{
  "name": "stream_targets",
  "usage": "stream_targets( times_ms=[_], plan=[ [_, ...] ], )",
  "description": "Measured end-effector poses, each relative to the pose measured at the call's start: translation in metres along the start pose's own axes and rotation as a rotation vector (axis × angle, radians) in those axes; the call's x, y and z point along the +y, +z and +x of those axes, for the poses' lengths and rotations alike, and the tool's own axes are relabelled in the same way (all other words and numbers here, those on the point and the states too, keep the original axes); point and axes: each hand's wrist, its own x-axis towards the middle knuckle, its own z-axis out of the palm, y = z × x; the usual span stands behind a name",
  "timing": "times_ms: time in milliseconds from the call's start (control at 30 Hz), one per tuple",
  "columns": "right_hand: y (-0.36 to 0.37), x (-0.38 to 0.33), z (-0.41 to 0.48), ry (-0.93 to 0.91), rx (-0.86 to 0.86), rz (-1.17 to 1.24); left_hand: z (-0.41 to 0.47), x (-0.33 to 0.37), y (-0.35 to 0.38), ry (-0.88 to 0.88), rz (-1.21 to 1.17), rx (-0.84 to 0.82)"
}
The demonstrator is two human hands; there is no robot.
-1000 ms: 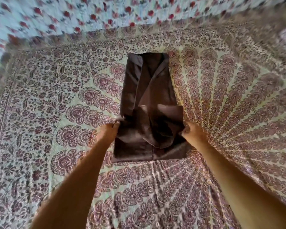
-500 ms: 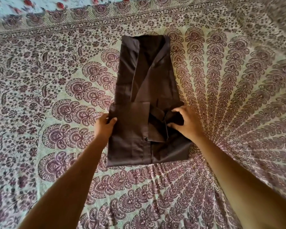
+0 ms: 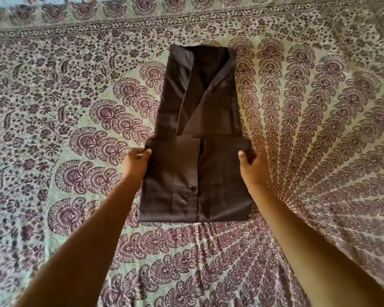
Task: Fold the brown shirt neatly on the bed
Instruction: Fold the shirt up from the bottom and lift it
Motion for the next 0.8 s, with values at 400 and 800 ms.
stream_targets(
  times_ms=[400, 800],
  plan=[
    [0.011, 0.003, 0.014, -0.063, -0.031, -0.136, 0.005, 0.011, 0.006, 0.074, 0.183, 0.004],
    [0.001, 0.097, -0.126, -0.708, -0.249, -0.63, -0.125, -0.111, 0.0, 0.994, 0.969, -0.361]
  ],
)
